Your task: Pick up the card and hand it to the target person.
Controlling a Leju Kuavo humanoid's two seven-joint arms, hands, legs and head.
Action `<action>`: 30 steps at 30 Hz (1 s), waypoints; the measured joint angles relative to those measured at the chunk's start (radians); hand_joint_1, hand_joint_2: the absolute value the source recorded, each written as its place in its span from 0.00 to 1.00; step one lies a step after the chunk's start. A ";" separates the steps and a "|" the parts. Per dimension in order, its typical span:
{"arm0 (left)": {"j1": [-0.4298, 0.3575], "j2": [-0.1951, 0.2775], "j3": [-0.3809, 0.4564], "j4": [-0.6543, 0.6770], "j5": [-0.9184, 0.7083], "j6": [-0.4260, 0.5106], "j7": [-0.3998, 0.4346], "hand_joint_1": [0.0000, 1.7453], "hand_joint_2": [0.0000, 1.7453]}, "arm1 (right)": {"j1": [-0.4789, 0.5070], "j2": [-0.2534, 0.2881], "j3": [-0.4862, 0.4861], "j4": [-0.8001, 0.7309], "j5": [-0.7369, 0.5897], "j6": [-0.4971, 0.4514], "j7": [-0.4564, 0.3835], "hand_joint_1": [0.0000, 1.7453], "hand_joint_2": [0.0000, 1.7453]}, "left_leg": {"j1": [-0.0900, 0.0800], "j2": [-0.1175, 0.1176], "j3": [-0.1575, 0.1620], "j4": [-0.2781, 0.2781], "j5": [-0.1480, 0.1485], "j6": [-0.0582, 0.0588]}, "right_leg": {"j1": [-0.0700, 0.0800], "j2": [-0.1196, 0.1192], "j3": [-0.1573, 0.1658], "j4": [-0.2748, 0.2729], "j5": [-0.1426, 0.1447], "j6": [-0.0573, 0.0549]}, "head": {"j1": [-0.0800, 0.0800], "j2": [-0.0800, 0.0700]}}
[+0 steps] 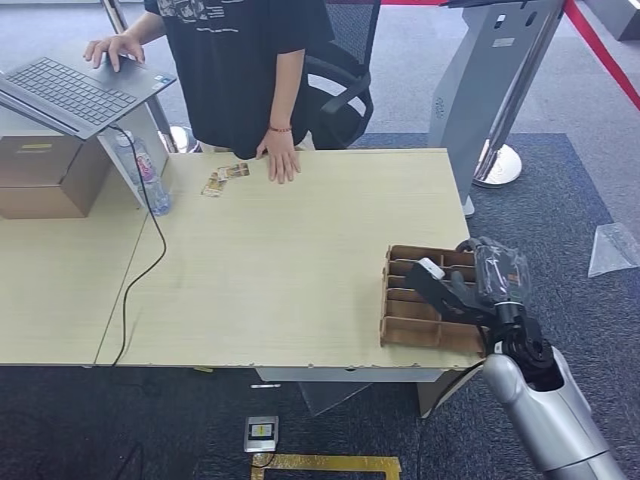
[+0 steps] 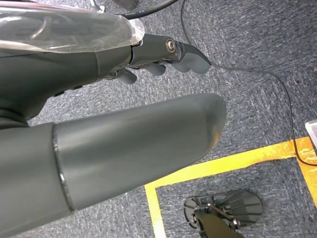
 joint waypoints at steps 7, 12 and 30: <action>0.000 0.000 0.000 0.000 0.002 0.000 0.000 0.00 0.00 | -0.013 0.002 0.009 0.025 0.000 -0.001 0.000 0.47 1.00 | 0.000 0.000 0.000 0.000 0.000 0.000 | 0.000 0.000 0.000 0.000 0.000 0.000 | 0.000 0.000; 0.000 0.000 0.000 0.000 0.003 0.000 0.000 0.00 0.00 | -0.017 0.002 0.012 0.038 0.000 -0.001 -0.001 0.49 1.00 | 0.000 0.000 0.000 0.000 0.000 0.000 | 0.000 0.000 0.000 0.000 0.000 0.000 | 0.000 0.000; 0.000 0.000 0.000 0.000 0.006 0.000 0.000 0.00 0.00 | -0.028 0.002 0.002 0.086 -0.010 -0.014 -0.009 0.53 1.00 | 0.000 0.000 0.001 0.000 0.000 0.000 | 0.000 0.000 0.000 0.000 0.000 0.000 | 0.000 0.000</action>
